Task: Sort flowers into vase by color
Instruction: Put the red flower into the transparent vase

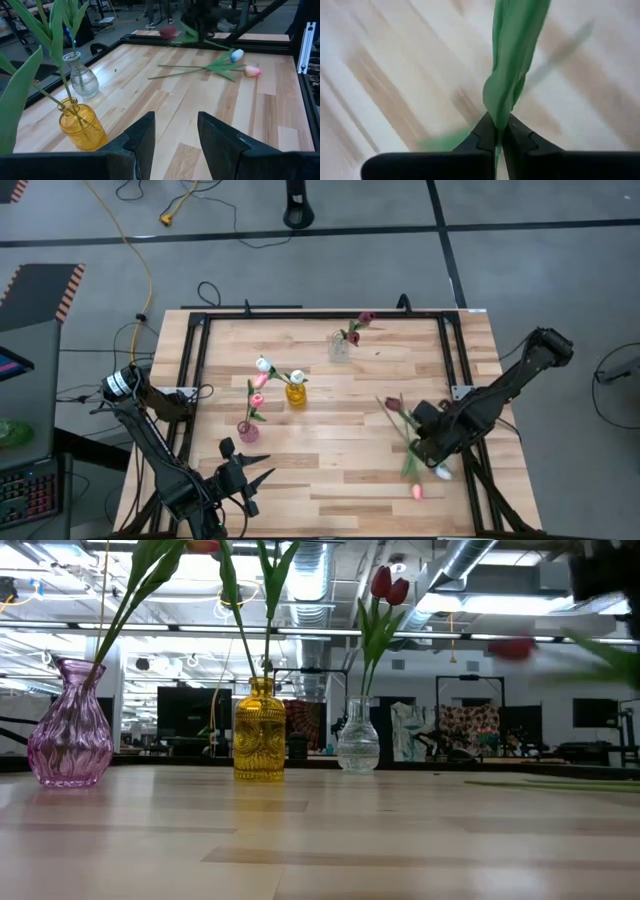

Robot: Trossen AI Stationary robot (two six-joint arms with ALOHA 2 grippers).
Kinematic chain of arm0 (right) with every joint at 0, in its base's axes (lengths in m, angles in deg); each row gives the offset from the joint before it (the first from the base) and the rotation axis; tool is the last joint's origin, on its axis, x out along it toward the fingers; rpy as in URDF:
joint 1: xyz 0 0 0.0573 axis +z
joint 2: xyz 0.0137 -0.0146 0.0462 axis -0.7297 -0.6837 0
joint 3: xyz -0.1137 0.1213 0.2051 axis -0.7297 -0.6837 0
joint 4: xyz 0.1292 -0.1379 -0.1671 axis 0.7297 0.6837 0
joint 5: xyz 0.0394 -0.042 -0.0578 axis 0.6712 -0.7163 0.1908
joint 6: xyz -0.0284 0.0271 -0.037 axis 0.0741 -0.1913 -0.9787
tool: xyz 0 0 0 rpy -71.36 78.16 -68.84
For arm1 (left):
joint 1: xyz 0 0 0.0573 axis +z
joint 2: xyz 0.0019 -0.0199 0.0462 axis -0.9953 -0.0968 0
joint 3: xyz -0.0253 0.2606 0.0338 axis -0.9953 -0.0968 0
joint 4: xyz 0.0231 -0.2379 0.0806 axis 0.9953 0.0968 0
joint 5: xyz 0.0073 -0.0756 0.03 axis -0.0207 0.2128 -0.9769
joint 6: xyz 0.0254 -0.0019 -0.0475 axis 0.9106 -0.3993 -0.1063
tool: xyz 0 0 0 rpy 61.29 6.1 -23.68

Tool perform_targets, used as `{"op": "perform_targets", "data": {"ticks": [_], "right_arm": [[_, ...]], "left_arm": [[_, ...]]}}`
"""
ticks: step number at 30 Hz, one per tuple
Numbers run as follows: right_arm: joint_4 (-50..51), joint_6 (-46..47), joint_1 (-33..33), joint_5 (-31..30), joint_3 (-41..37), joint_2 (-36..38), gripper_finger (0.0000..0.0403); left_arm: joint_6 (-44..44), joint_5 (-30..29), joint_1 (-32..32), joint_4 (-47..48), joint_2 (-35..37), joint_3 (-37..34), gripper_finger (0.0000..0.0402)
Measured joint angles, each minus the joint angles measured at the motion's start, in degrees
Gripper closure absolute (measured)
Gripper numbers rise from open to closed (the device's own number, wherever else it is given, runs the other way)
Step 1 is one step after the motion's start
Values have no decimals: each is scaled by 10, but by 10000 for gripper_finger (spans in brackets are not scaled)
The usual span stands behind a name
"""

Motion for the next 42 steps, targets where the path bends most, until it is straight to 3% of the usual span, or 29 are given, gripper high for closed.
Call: {"op": "perform_targets", "data": {"ticks": [5,10,16,25,32,42], "right_arm": [[-34,-74,0,-190,44,26,357],[-149,-227,-1,-371,58,47,357],[-335,-471,-28,-468,58,50,357],[-590,-799,-120,-452,58,12,357],[-749,-947,-222,-245,58,11,358],[-674,-959,-306,-218,58,11,359]], "left_arm": [[-5,0,0,0,0,0,265],[-7,0,0,0,0,0,265],[-7,0,0,0,0,0,265],[-7,-1,0,0,0,0,265],[-2,-1,0,0,0,0,265],[-6,-2,1,0,0,0,265]]}}
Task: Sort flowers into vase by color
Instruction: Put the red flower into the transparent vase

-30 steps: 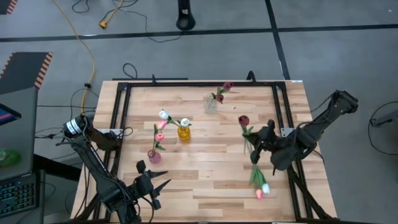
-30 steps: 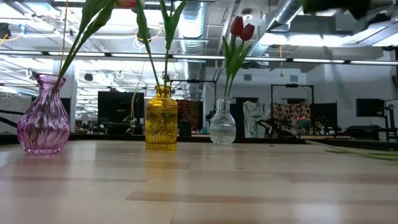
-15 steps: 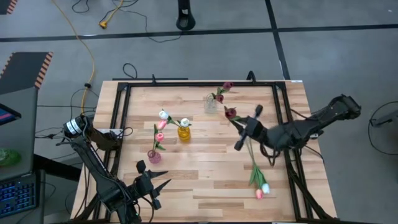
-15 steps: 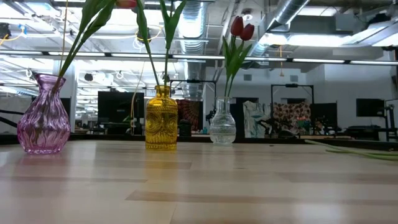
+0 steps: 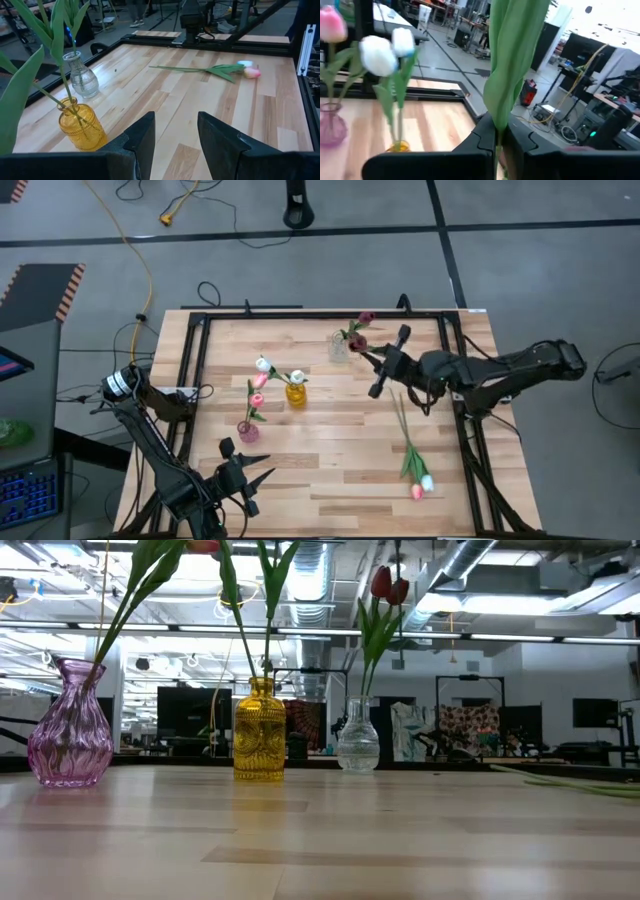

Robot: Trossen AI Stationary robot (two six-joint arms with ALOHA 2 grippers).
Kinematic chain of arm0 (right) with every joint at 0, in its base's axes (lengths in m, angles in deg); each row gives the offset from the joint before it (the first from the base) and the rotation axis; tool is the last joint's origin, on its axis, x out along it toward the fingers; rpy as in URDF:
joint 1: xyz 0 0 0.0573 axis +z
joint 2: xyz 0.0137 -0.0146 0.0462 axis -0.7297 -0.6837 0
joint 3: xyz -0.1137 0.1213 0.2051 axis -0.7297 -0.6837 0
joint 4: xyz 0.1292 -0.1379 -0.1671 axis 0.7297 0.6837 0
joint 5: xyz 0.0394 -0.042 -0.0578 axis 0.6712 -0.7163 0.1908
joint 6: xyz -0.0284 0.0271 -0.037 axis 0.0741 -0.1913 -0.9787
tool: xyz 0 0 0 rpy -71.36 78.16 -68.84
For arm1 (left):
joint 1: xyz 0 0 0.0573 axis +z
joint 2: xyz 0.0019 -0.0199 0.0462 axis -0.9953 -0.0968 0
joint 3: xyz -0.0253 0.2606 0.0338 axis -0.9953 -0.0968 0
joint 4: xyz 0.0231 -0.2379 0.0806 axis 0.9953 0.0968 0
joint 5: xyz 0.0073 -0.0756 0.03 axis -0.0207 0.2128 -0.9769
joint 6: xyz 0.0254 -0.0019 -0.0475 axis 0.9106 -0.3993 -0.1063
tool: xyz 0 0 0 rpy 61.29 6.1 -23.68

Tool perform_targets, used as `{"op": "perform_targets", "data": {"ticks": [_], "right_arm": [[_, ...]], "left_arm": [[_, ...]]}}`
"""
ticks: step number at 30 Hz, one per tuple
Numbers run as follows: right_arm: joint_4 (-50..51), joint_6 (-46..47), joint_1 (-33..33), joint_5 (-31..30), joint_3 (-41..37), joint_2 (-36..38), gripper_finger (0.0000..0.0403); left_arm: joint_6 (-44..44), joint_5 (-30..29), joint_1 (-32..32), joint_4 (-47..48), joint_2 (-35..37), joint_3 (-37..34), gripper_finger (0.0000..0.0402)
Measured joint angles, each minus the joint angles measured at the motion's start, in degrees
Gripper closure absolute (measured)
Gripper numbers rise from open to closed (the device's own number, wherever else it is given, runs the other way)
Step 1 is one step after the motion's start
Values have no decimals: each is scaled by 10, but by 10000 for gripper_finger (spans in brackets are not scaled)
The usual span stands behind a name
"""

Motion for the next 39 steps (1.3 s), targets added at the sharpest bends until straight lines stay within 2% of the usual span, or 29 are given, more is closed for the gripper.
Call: {"op": "perform_targets", "data": {"ticks": [10,22,31,39], "right_arm": [[-9,-2,-103,59,0,0,360],[-95,14,-186,200,0,-24,360],[-153,18,-223,221,0,-99,360],[-155,31,-234,221,0,-113,360]], "left_arm": [[-8,0,0,0,0,0,265],[-25,0,0,0,0,0,265],[-27,0,0,0,0,0,265],[-29,0,0,0,0,0,265]]}}
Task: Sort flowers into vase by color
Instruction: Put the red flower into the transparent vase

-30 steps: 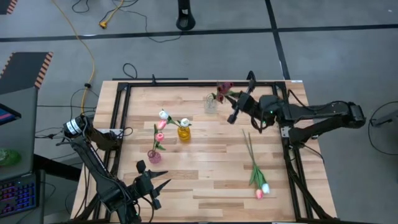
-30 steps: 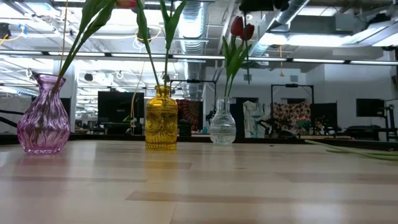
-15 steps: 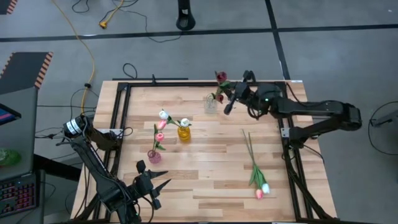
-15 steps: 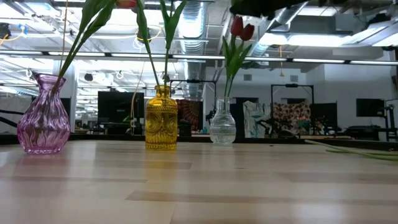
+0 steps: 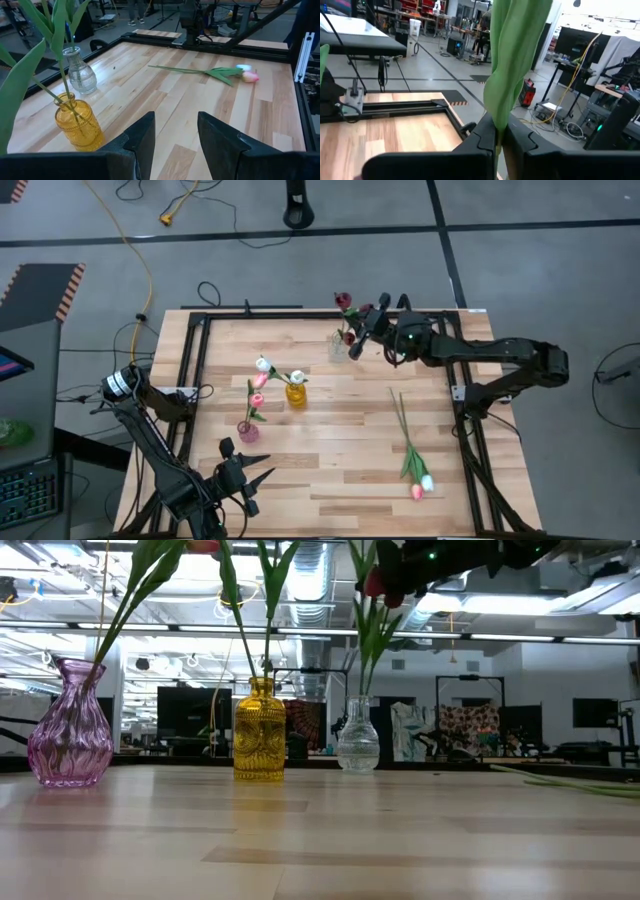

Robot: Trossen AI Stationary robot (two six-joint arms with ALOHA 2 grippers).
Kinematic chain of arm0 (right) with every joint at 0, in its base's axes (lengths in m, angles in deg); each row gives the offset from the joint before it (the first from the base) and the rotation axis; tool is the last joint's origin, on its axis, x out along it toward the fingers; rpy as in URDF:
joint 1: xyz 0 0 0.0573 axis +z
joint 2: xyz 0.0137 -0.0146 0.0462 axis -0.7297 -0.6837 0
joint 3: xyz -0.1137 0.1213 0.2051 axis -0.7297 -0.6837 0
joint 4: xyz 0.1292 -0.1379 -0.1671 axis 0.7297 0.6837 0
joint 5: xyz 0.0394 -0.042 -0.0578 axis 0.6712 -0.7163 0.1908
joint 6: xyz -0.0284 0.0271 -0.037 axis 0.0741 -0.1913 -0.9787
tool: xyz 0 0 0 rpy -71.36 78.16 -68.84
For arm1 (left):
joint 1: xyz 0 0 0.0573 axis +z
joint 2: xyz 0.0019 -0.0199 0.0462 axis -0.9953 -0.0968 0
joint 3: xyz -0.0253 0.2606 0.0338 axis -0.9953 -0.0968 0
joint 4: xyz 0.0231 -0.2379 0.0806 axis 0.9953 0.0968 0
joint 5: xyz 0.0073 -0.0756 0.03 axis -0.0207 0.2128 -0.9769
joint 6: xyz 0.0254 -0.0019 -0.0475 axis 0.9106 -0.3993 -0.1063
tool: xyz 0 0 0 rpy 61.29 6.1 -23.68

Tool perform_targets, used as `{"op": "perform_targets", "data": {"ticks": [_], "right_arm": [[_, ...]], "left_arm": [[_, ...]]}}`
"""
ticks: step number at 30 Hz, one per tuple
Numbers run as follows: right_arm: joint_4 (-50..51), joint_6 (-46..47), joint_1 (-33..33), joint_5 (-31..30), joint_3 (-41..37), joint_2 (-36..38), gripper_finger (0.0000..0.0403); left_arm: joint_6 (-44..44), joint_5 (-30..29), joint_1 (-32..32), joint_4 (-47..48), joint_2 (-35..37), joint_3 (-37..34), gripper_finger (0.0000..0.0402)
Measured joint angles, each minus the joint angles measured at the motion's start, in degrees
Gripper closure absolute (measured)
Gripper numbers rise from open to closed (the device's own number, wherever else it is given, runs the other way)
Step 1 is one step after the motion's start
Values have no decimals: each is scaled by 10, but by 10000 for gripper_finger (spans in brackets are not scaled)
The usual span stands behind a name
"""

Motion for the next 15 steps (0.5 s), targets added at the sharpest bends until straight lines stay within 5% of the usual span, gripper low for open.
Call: {"op": "perform_targets", "data": {"ticks": [15], "right_arm": [[3,59,-18,-4,0,-9,356]], "left_arm": [[0,0,0,0,0,0,265]]}}
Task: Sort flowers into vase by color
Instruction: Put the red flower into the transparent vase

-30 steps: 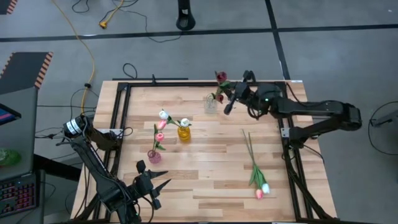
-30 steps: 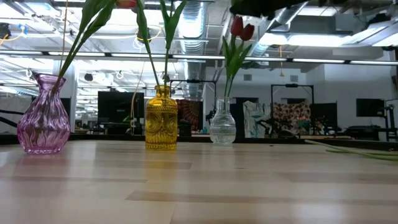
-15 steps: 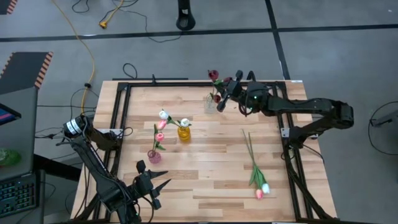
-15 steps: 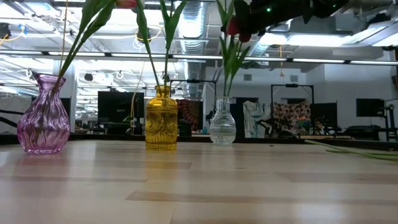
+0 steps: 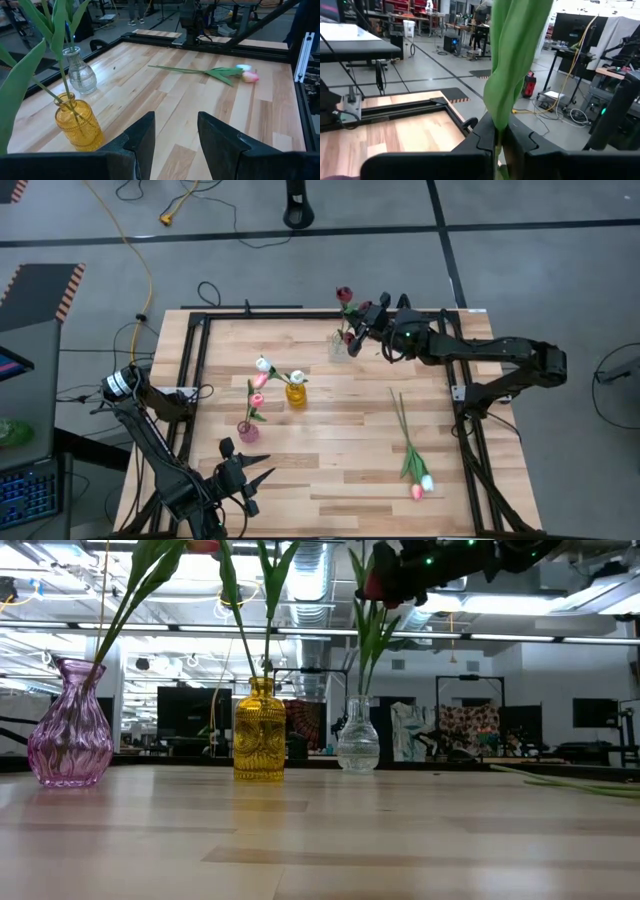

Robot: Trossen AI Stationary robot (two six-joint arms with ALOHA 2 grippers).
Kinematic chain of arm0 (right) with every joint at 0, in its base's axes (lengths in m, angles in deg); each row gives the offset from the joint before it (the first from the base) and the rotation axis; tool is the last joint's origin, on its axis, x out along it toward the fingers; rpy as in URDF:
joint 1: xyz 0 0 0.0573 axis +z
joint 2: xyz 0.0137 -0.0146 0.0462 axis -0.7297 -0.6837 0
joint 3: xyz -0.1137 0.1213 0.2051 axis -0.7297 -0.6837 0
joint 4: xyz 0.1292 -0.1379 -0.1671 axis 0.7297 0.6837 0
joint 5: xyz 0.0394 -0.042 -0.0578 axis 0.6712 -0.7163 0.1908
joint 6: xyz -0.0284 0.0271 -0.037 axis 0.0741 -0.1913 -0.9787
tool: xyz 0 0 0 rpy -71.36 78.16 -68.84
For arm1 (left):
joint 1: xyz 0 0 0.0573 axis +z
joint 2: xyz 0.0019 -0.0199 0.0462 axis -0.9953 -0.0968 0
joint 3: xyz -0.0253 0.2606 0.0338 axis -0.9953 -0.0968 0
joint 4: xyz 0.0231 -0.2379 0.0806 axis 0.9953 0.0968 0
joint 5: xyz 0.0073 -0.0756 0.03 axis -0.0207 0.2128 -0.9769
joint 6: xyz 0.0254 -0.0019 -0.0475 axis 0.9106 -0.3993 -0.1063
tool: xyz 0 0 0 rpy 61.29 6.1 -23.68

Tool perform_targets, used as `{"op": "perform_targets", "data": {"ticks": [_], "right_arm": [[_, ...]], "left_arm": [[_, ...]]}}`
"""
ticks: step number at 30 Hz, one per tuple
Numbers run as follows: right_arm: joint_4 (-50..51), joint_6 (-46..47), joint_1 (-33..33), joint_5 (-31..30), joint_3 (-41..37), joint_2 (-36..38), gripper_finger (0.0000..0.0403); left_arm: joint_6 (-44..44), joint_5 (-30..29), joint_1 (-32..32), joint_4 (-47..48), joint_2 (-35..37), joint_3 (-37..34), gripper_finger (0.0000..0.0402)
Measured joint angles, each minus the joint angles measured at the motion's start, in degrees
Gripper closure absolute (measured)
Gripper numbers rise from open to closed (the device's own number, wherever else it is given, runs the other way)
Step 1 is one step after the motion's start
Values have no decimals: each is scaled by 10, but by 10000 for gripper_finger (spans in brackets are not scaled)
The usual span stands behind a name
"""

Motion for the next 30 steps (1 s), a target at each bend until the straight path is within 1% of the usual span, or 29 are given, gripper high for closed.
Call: {"op": "perform_targets", "data": {"ticks": [10,13,18,26,30], "right_arm": [[1,0,2,0,0,0,355],[1,0,2,0,0,0,349],[1,0,2,0,0,0,315],[1,13,3,-1,0,0,240],[1,20,3,-2,0,0,217]], "left_arm": [[2,0,0,0,0,0,265],[2,0,0,0,0,0,265],[2,0,0,0,0,0,265],[2,0,0,0,0,0,265],[2,0,0,0,0,0,265]]}}
